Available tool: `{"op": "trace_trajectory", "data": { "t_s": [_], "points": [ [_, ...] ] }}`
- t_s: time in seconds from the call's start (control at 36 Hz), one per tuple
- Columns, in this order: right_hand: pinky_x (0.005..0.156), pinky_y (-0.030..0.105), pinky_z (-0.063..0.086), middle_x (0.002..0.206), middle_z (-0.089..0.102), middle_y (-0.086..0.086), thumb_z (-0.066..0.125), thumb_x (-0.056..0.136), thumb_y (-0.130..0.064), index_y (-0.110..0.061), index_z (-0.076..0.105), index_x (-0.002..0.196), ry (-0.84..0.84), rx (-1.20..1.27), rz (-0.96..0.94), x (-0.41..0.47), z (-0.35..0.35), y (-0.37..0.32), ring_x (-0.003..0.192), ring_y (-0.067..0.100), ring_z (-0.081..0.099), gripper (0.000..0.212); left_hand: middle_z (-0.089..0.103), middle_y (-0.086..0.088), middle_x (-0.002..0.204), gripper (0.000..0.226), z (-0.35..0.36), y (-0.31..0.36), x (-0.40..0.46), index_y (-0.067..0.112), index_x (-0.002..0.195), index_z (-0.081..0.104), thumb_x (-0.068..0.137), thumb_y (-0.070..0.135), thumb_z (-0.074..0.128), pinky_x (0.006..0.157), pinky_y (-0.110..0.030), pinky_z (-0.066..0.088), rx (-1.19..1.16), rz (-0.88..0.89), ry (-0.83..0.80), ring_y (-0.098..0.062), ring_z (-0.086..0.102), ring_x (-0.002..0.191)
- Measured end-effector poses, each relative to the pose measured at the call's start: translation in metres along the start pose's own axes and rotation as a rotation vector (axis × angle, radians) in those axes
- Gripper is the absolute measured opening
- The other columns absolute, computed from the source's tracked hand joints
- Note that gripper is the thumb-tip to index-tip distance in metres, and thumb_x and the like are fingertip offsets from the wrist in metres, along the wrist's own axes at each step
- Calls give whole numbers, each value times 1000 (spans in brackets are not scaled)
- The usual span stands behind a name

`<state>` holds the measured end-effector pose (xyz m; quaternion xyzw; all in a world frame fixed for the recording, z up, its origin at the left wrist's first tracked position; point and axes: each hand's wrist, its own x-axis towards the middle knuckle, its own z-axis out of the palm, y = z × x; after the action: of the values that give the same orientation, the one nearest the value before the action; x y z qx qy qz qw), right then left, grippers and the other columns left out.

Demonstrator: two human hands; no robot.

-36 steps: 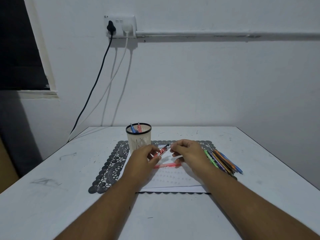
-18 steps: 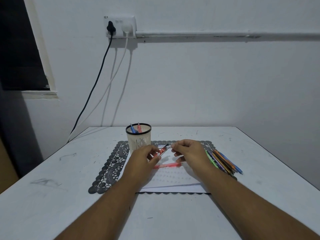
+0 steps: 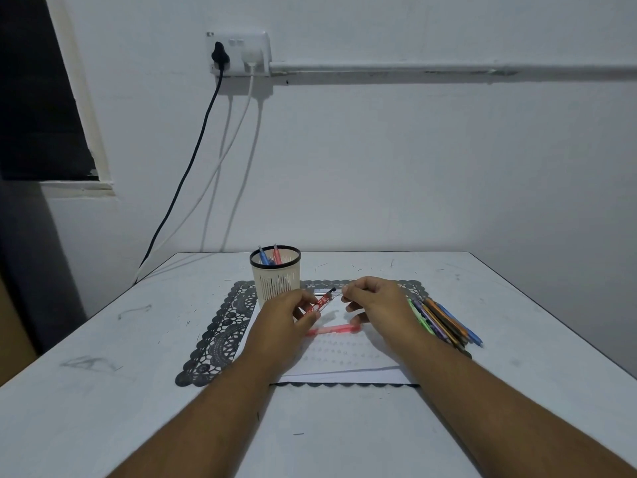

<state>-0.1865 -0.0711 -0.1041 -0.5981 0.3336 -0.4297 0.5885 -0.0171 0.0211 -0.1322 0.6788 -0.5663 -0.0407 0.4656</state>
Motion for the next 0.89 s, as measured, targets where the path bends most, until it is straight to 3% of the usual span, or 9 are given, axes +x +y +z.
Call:
{"op": "trace_trajectory", "data": {
  "t_s": [0.33,0.5,0.72,0.89],
  "points": [
    [56,41,57,91,72,21,74,91,0,1,74,96,-48,-27,1,0,0,0,68,30,63,5,68,15,94,14,0,0,-1,28,107,72,94,23,71,79,-40,58,7,-1,4,-4,62,84],
    [58,43,54,84,70,16,75,88,4,1,71,93,-67,52,21,1,1,1,64,29,63,7,66,18,96,17,0,0,-1,28,111,72,95,24,70,79,-35,56,36,25,2,-1,60,86],
    [62,36,56,85,72,13,75,87,7,3,70,101,-64,99,19,4,0,2,73,23,67,16,64,18,97,17,1,-1,0,28,112,72,96,23,69,75,-31,53,66,68,2,-1,59,85],
    [71,35,59,83,74,9,73,89,6,2,76,96,-79,131,64,3,2,2,79,23,67,9,64,18,100,19,1,-2,0,28,114,71,96,23,69,79,-34,55,66,77,-5,0,59,86]
  ]
}}
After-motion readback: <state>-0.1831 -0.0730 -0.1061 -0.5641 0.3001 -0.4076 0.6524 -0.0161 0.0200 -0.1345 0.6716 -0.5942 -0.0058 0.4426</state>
